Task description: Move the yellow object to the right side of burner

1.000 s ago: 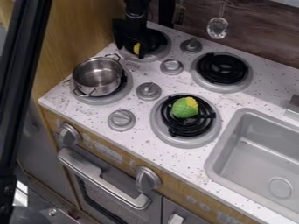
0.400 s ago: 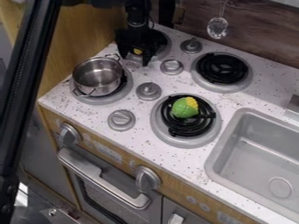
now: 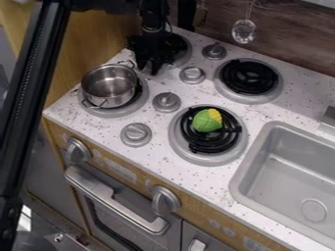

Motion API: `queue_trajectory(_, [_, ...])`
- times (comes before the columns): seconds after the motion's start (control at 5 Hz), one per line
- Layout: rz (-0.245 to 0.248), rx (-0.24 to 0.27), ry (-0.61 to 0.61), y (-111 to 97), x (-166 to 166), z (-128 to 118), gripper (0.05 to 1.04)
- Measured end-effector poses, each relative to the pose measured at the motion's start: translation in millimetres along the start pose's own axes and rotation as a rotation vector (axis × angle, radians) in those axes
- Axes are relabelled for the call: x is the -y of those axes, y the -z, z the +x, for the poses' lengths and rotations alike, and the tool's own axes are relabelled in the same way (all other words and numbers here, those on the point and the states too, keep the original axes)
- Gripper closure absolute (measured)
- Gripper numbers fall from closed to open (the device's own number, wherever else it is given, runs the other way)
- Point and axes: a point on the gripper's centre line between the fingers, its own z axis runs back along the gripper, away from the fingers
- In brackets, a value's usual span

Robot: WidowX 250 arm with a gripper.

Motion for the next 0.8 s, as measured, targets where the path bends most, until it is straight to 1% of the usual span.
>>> queue_trajectory(0.2, [0.0, 0.002, -0.005, 0.7, 1.0, 3.9, 0.906])
queue_trajectory(0.4, [-0.002, -0.034, -0.001, 6.5, 1.7, 0.9, 0.993])
queue_trajectory(0.6, [0.008, -0.039, -0.001, 7.1, 0.2, -0.3, 0.852])
queue_trajectory(0.8, [0.015, 0.009, 0.001, 5.1, 0.0, 0.7, 0.618])
